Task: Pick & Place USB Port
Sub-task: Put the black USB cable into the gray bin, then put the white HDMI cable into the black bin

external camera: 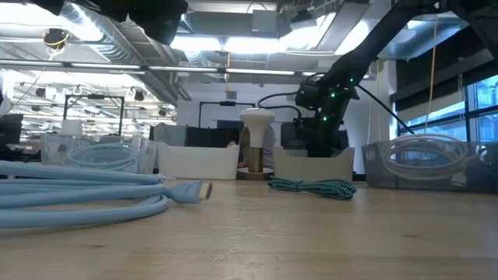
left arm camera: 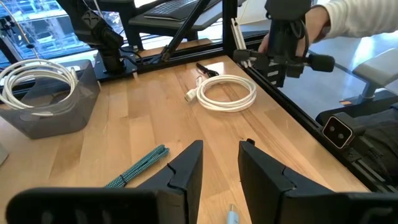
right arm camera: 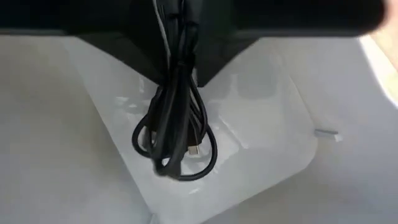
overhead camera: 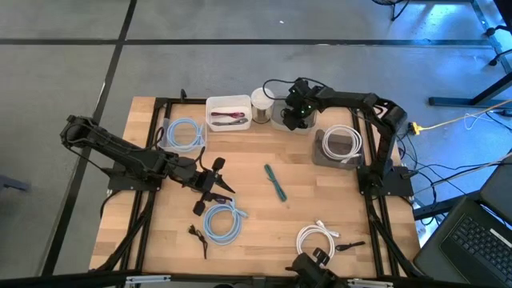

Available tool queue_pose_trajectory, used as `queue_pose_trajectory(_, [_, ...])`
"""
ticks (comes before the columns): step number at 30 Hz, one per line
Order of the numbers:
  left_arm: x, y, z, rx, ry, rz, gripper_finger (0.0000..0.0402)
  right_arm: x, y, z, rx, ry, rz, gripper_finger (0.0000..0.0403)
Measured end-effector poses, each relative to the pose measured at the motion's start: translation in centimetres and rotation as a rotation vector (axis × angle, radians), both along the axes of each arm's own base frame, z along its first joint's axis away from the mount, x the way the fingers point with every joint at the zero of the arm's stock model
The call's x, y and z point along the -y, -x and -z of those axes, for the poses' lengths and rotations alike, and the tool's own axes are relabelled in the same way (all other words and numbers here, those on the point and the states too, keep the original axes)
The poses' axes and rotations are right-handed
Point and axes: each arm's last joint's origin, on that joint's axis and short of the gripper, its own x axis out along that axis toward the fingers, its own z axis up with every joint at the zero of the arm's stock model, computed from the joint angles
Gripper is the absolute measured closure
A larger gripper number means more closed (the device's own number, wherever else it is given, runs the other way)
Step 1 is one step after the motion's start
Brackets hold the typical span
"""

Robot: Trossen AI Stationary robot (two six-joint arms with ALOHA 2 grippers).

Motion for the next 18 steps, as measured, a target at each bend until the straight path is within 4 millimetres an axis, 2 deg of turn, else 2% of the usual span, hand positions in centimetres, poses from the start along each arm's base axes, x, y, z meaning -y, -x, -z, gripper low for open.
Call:
queue_pose_trajectory(5, [0.0, 0.0, 0.0, 0.000, 0.000, 0.000, 0.0304, 0.0, 0.0, -0.8, 0.025, 0.019, 0.019, 0.0234])
queue_pose_trajectory(11, [0.0, 0.0, 0.0, 0.000, 0.000, 0.000, 0.0307, -0.4, 0.5, -2.1, 0.033, 0.016, 0.038, 0.0191])
queue_pose_trajectory(14, [0.0, 0.0, 0.0, 0.000, 0.000, 0.000, 0.0309, -0.9, 1.1, -4.0, 0.049, 0.031, 0.040, 0.0188])
queue_pose_trajectory(18, [0.0, 0.0, 0.0, 0.000, 0.000, 0.000, 0.0306, -2.6, 2.1, -7.9, 0.105, 0.073, 0.020, 0.0186])
